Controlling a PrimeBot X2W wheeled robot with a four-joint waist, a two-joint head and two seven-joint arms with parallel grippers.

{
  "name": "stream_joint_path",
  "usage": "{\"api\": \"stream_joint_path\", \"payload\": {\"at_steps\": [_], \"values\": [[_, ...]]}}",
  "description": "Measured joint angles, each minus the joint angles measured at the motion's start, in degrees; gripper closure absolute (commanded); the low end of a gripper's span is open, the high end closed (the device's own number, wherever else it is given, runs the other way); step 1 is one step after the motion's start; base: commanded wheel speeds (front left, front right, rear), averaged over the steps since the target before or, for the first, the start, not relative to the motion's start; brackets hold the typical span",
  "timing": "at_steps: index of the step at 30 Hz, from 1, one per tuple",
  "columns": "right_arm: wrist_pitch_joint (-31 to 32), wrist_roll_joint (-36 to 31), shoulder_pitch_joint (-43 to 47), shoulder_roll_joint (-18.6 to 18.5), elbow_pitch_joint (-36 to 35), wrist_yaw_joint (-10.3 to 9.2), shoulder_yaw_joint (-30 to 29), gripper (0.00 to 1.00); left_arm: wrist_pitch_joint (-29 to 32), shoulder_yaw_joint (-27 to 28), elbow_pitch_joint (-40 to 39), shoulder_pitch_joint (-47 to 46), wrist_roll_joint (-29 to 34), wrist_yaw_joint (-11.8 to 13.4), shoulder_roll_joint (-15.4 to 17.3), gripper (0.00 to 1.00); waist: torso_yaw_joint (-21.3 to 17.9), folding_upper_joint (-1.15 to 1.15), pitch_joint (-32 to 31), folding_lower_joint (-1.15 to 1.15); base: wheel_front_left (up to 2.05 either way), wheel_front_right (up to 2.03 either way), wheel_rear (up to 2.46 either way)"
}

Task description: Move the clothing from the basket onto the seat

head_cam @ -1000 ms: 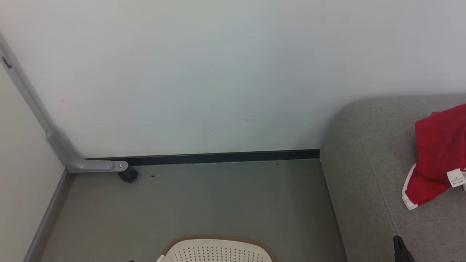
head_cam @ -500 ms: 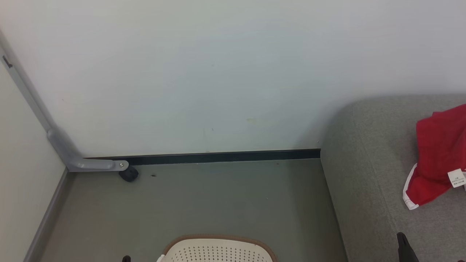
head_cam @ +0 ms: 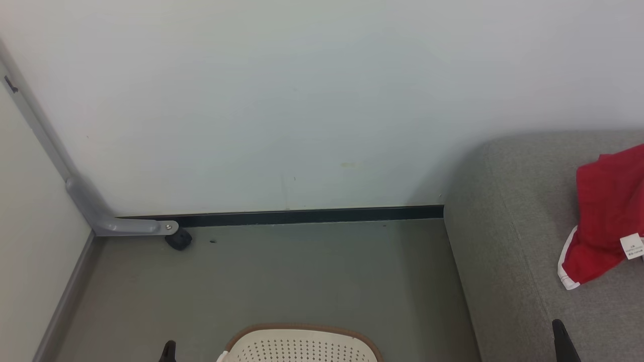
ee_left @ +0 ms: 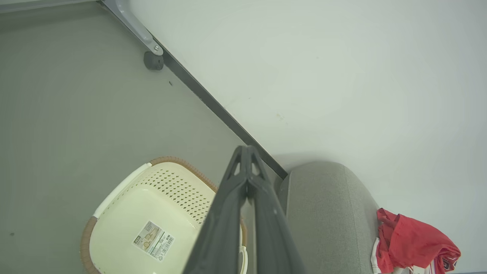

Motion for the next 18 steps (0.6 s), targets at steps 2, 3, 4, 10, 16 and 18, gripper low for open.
{"api": "stream_joint_path", "payload": {"at_steps": [2,3,4,10,16,18], "values": [[0.5,1.5,-0.1,0.1,0.1,0.01,-0.2,1.00,0.3,0.3,0.0,-0.1,-2.1,-0.4,0.0,1.00,0.0,0.00,0.0,0.00,0.00,0.00,0.00],[0.5,2.3,-0.3,0.1,0.3,0.02,-0.3,1.00,0.6,0.5,0.0,-0.1,-2.8,-0.5,-0.1,1.00,0.0,0.00,0.0,0.00,0.00,0.00,0.00],[0.7,3.2,-0.7,0.2,0.4,0.07,-0.4,1.00,0.8,0.7,0.1,-0.1,-3.2,-0.7,-0.1,1.00,0.0,0.00,0.0,0.00,0.00,0.00,0.00],[1.7,8.1,-1.6,0.4,0.9,0.43,-1.1,1.00,1.8,1.7,0.2,-1.1,-7.9,-1.7,-0.1,1.00,0.1,0.00,0.1,0.00,0.00,0.00,0.00],[2.5,12.7,-2.3,0.6,1.6,0.58,-1.6,1.00,2.6,2.7,0.2,-1.6,-12.8,-2.5,-0.2,1.00,0.1,0.00,0.1,0.00,0.00,0.00,0.00],[2.9,14.5,-2.4,0.7,1.9,0.60,-1.8,1.00,3.1,3.1,0.2,-2.2,-14.0,-2.9,-0.2,1.00,0.2,0.00,0.1,0.00,0.00,0.00,0.00]]}}
